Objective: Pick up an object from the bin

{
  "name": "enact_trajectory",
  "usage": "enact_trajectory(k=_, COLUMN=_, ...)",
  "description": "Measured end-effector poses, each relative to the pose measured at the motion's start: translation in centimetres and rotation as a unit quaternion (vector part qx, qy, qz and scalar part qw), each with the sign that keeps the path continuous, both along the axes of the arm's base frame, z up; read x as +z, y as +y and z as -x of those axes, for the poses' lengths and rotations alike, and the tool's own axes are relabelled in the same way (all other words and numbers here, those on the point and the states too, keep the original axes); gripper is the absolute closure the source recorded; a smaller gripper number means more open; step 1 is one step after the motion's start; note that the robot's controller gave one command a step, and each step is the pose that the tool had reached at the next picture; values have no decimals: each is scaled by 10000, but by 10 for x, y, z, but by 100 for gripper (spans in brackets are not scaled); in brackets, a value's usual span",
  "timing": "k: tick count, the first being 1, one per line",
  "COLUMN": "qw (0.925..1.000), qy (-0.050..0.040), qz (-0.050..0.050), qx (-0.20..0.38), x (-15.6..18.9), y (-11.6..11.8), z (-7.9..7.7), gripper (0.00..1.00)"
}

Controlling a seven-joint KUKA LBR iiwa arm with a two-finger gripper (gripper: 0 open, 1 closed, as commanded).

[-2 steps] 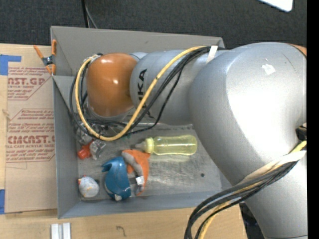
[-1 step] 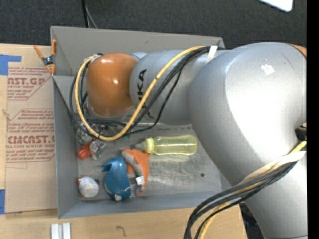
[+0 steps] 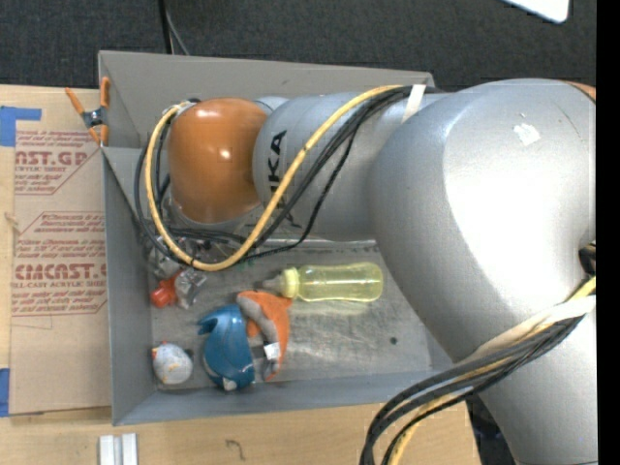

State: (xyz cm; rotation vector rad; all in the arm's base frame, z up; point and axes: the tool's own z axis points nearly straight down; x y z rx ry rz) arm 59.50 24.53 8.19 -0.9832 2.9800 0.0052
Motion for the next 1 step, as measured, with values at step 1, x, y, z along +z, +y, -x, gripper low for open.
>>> enact_trajectory(k=1, qw=10000, qy=-28, qz=1, qx=2, x=72, y=0, z=-1, gripper=100)
